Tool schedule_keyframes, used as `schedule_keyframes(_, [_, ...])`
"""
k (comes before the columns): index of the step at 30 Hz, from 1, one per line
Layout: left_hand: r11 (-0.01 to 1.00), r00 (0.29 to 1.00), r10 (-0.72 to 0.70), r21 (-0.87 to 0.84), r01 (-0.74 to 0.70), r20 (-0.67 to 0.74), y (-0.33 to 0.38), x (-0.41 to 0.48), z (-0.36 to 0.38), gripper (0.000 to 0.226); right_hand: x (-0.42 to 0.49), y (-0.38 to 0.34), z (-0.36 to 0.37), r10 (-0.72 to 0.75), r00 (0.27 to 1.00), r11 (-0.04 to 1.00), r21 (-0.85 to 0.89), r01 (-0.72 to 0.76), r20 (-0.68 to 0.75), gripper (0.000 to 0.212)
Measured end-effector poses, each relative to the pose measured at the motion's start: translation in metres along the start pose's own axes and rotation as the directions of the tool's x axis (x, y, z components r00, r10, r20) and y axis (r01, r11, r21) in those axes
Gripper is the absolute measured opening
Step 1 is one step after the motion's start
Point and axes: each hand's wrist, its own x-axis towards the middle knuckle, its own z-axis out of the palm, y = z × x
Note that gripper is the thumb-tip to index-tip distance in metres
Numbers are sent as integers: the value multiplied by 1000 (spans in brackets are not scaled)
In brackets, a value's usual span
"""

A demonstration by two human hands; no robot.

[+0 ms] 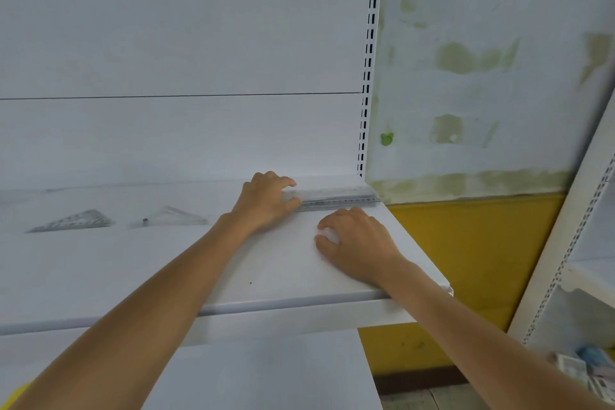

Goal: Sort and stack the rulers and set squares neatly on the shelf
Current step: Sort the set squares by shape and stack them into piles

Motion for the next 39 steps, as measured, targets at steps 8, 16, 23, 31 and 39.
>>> schedule_keyframes(8, [992, 998, 11, -128, -20, -68, -46, -47, -48, 32, 10, -16, -10, 91, 996, 994, -68, -89, 24, 19])
schedule_keyframes(16, [981, 966, -192, -54, 186, -170, -190, -176, -159, 20, 82, -203, 27, -154, 982, 985, 65, 161, -106, 31])
schedule_keyframes(23, [895, 856, -438, -46, 443, -275, -317, -308, -248, 19, 100, -393, 86, -325, 945, 921, 213, 327, -46, 32])
schedule_keyframes(31, [871, 832, -482, -45, 490, -275, -405, -377, -292, 20, 106, -506, 144, -389, 921, 885, 278, 373, 2, 35])
schedule_keyframes(39, [896, 846, -437, -71, 438, -304, -467, -349, -292, 19, 156, -534, 162, -403, 915, 887, 251, 387, 14, 33])
